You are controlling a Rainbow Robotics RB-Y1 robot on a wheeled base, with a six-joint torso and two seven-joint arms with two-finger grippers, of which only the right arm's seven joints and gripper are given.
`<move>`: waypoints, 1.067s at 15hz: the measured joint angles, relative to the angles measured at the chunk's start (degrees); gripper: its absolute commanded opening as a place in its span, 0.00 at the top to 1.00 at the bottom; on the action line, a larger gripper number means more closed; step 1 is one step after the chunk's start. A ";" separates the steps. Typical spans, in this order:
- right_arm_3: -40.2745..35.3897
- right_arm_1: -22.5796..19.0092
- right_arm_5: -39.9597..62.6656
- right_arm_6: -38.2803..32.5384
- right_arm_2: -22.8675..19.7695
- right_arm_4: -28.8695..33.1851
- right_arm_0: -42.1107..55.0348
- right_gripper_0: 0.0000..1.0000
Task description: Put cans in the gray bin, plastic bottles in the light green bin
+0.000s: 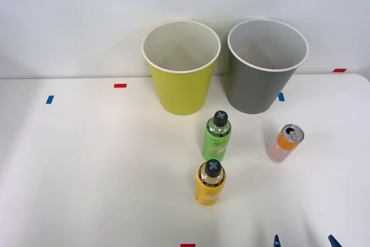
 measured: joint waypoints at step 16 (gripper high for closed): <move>0.00 0.00 0.00 0.00 0.00 0.00 0.00 0.00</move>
